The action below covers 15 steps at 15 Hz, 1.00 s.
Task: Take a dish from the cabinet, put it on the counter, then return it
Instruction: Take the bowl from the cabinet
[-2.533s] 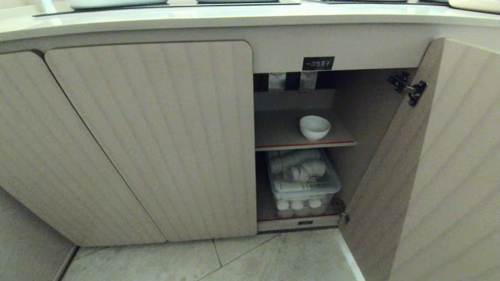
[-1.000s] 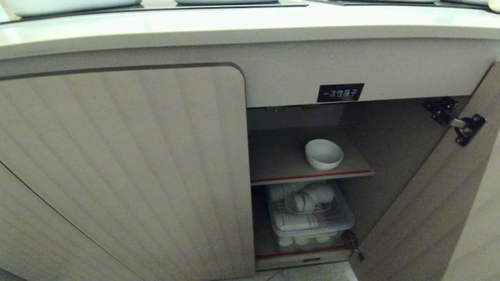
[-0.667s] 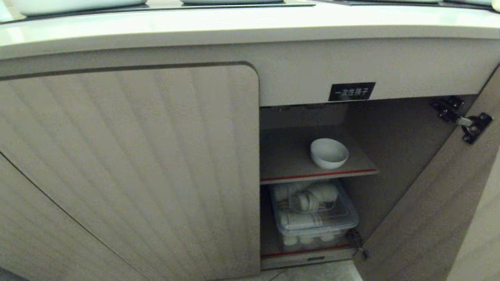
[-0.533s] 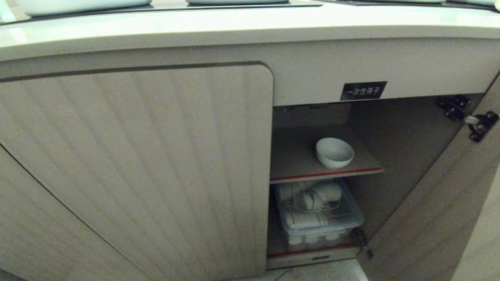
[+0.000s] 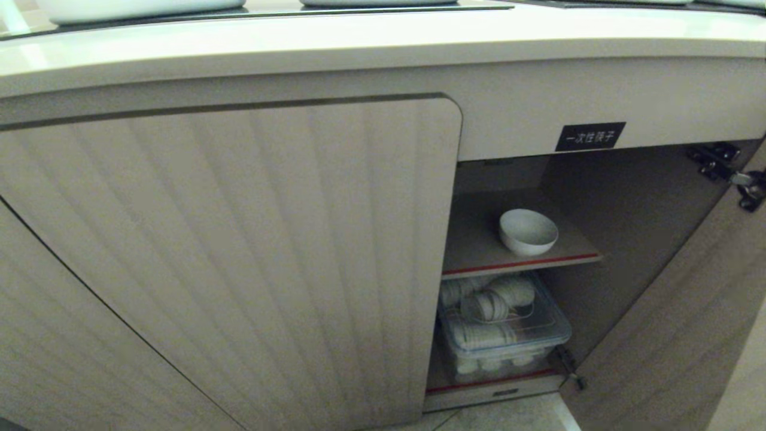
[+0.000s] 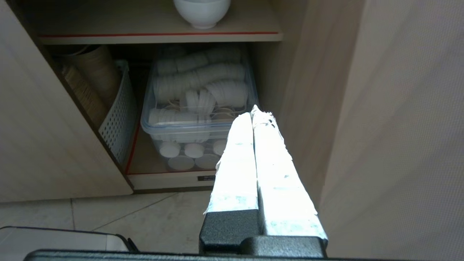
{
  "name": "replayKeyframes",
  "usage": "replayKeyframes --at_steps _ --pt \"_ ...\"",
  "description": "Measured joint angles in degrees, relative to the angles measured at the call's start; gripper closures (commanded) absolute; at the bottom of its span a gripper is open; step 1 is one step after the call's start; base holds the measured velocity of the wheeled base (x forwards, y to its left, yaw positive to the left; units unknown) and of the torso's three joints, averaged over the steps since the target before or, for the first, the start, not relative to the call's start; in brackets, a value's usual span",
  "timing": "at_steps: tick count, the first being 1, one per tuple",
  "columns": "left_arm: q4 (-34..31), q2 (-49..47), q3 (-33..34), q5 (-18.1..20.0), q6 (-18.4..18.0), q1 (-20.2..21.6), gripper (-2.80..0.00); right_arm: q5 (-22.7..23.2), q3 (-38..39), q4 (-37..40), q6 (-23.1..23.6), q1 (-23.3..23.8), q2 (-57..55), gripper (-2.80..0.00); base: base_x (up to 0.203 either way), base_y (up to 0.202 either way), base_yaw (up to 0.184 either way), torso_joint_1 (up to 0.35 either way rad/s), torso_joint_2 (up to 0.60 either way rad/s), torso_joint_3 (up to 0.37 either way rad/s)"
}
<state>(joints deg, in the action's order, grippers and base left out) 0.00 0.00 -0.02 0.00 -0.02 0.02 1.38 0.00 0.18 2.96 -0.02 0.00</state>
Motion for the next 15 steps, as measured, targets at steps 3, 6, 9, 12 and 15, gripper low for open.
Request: replayKeyframes --at_steps 3,6,9,12,15 --pt "0.00 0.00 0.00 0.00 0.02 -0.02 0.00 -0.01 -0.02 0.00 0.02 0.02 0.00 0.00 0.000 0.000 0.000 0.000 0.00 0.000" --pt "0.00 0.00 0.00 0.02 0.02 -0.02 0.00 -0.01 -0.02 0.02 -0.01 0.02 0.00 0.00 0.000 0.000 0.000 0.000 0.00 0.000" --pt "0.00 0.00 0.00 0.00 0.02 -0.02 0.00 -0.01 -0.02 0.00 -0.01 0.05 0.00 0.00 0.000 0.000 0.000 0.000 0.00 0.000" --pt "0.00 0.00 0.00 0.00 0.02 -0.02 0.00 -0.01 0.00 0.00 0.02 0.02 0.00 0.00 0.000 0.000 0.000 0.000 0.00 0.000" --pt "0.00 0.00 0.00 0.00 0.02 -0.02 0.00 -0.01 -0.02 -0.02 0.04 0.02 0.00 0.00 0.000 0.000 0.000 0.000 0.00 0.000"
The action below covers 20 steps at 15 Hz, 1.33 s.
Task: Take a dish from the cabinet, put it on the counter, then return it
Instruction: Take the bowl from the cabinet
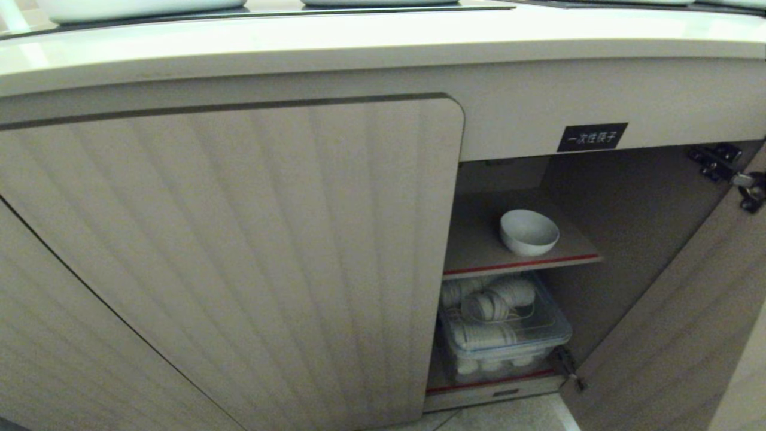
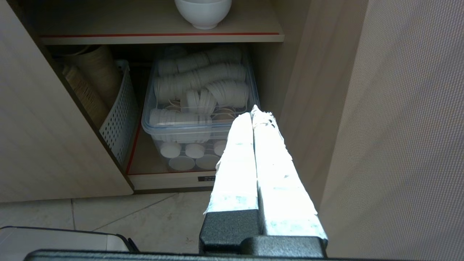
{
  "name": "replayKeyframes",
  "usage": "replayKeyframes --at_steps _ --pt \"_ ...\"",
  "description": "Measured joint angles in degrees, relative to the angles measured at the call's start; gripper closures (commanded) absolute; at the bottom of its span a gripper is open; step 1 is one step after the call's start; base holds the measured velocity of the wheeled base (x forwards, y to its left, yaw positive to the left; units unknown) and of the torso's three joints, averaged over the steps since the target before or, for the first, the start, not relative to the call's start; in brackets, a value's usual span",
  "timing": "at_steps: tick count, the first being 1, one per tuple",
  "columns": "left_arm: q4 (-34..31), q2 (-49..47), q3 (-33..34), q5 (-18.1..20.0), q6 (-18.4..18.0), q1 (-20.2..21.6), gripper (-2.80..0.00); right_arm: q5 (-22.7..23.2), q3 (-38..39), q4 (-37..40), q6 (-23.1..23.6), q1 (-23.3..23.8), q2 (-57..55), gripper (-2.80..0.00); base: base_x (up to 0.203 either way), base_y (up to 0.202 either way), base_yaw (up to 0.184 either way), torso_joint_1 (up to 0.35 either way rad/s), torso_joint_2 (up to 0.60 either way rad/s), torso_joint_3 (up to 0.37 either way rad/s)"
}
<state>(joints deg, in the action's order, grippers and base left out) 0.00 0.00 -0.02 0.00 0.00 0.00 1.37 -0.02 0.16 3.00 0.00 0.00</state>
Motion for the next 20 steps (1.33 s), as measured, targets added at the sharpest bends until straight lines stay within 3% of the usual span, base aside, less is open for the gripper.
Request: replayKeyframes --at_steps 20 --pt "-0.02 0.00 0.00 0.01 0.00 -0.06 0.00 0.12 -0.13 0.37 1.96 0.00 0.00 0.00 0.000 0.000 0.004 0.000 0.00 0.000"
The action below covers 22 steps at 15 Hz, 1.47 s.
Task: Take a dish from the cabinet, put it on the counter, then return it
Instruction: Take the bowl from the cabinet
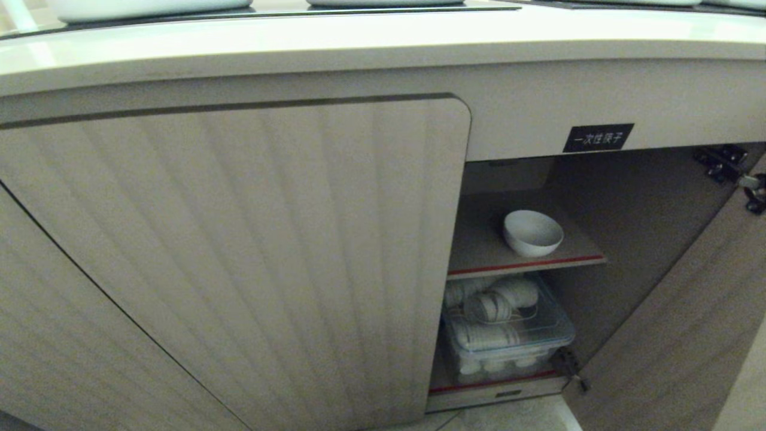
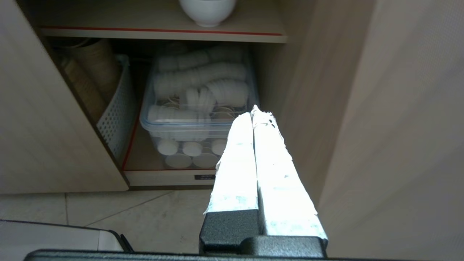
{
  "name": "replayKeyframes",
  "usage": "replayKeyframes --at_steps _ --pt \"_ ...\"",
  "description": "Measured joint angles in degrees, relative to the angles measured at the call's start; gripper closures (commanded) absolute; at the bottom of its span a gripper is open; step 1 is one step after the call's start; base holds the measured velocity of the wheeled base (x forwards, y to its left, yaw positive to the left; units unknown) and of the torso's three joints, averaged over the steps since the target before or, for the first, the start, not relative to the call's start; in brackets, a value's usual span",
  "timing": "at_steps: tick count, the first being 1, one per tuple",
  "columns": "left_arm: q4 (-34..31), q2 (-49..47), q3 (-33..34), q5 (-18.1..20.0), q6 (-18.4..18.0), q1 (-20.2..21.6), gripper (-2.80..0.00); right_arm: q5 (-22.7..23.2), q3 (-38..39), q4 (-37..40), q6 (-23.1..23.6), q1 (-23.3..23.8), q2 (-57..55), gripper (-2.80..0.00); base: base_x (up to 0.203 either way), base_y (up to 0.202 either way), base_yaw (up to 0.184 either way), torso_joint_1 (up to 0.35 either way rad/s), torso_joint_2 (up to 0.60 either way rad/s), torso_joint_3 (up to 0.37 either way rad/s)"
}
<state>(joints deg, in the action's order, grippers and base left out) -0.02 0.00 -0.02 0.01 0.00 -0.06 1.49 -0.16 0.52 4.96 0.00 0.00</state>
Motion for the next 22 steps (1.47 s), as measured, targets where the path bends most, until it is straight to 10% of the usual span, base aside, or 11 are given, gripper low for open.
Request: replayKeyframes --at_steps 8,22 --pt "0.02 0.00 -0.02 -0.02 0.00 0.06 0.00 -0.13 0.16 -0.34 -2.96 0.00 0.00 0.00 0.004 -0.002 0.174 0.001 0.00 0.002" --pt "0.02 0.00 0.00 0.00 0.00 0.06 0.00 -0.12 0.11 -0.37 -2.90 0.00 0.00 0.00 0.000 0.000 0.000 0.000 0.00 0.000"
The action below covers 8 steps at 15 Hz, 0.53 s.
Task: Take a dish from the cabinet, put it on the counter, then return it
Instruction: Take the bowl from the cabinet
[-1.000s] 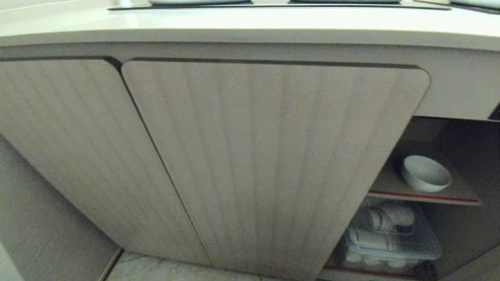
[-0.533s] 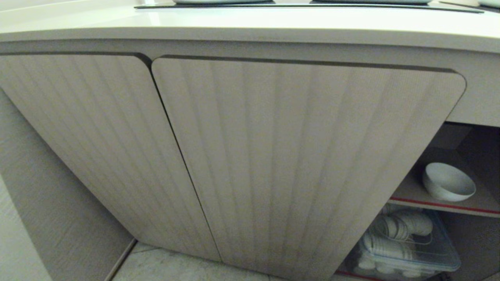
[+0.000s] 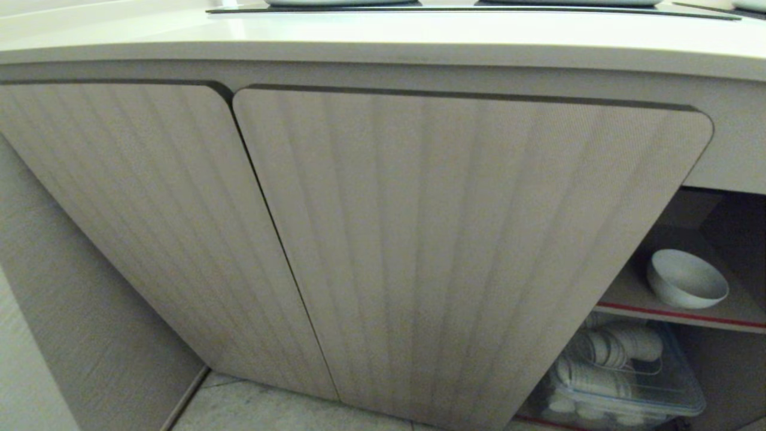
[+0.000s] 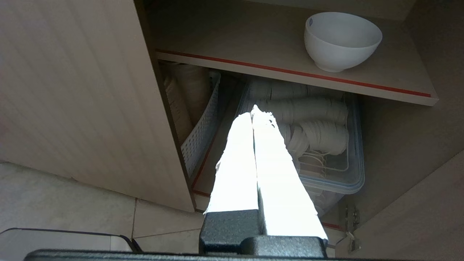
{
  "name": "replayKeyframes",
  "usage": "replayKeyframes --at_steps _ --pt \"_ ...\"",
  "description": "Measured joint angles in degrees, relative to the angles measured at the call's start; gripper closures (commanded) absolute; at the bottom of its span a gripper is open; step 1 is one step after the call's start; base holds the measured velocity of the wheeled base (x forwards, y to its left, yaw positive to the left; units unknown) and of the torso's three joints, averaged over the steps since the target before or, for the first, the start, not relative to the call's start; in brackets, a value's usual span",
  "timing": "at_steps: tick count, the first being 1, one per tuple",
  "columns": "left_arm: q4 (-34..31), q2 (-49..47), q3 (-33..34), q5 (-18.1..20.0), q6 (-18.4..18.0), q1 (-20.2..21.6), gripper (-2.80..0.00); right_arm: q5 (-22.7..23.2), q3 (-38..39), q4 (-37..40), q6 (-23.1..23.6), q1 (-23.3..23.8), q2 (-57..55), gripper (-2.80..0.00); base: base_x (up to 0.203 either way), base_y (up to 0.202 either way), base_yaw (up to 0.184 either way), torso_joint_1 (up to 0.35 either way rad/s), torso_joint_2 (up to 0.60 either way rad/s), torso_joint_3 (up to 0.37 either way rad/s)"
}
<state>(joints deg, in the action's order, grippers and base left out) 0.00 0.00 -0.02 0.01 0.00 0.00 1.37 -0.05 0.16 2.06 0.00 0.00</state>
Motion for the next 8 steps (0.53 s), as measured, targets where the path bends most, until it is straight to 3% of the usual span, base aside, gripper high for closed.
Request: replayKeyframes --at_steps 8 --pt "0.00 0.00 -0.02 -0.01 -0.02 0.00 0.00 0.00 0.02 0.02 -0.06 0.00 0.00 0.00 0.000 0.000 0.000 0.000 0.00 0.000"
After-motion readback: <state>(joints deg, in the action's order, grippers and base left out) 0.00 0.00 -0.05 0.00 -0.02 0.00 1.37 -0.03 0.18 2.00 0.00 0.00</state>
